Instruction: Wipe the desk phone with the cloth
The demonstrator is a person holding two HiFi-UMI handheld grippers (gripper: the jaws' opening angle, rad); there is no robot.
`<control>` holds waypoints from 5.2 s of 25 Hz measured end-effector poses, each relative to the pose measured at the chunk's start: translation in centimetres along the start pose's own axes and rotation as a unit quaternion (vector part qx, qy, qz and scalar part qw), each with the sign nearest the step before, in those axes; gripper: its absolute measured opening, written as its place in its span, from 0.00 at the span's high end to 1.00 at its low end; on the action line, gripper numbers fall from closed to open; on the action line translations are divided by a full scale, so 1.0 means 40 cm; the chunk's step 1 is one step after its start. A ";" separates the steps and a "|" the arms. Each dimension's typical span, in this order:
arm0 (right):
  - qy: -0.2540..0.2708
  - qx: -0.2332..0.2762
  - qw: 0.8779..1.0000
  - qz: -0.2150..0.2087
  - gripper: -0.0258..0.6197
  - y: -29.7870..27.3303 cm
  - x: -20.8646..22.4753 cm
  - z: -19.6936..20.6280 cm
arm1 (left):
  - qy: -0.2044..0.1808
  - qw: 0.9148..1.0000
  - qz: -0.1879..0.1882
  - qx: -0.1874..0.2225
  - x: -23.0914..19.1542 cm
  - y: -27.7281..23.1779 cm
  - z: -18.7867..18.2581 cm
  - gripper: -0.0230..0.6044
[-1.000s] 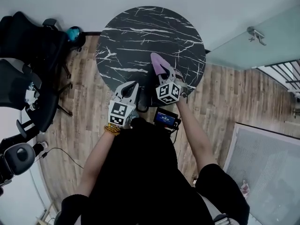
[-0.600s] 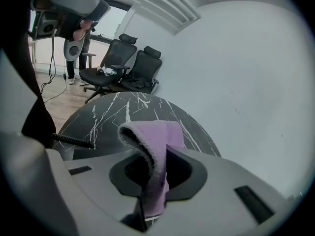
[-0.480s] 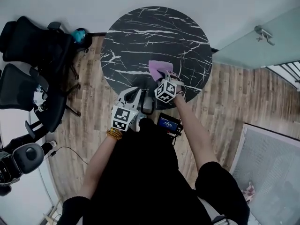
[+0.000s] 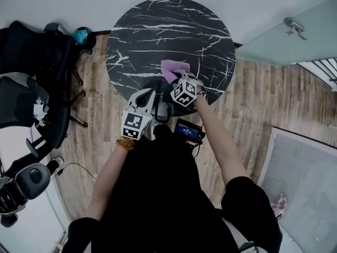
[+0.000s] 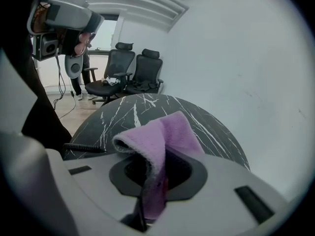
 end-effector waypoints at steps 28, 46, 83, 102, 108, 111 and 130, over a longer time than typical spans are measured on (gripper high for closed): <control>-0.004 -0.038 0.999 0.003 0.87 0.010 -0.099 0.035 | -0.007 0.999 0.000 0.039 0.010 0.038 0.000 0.94; -0.010 -0.058 0.998 -0.019 0.87 0.018 -0.178 0.060 | -0.012 0.999 -0.002 0.034 0.022 0.088 0.027 0.94; -0.052 -0.082 0.985 -0.146 0.87 0.039 -0.344 0.109 | -0.013 1.000 -0.005 0.023 0.050 0.108 0.056 0.94; -0.122 0.041 0.979 -0.159 0.87 0.095 -0.144 -0.031 | -0.022 0.999 0.012 0.027 0.076 0.070 0.025 0.94; -0.087 0.074 0.993 -0.009 0.87 0.129 0.110 -0.089 | -0.020 0.999 0.010 0.029 0.070 0.059 0.016 0.94; -0.077 0.077 0.993 0.043 0.87 0.142 0.173 -0.094 | -0.020 0.999 0.008 0.031 0.069 0.055 0.013 0.94; -0.068 -0.026 0.997 0.014 0.87 0.026 0.059 0.054 | -0.010 1.000 -0.003 0.024 0.052 0.048 0.034 0.94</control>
Point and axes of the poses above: the fingertips, and each gripper's own axes: y backward along the fingers, x to its right, z out of its underside, the point moved 1 cm from there along y, backward along the fingers, and after that the axes turned 3 degrees about z, right-handed, at the moved point
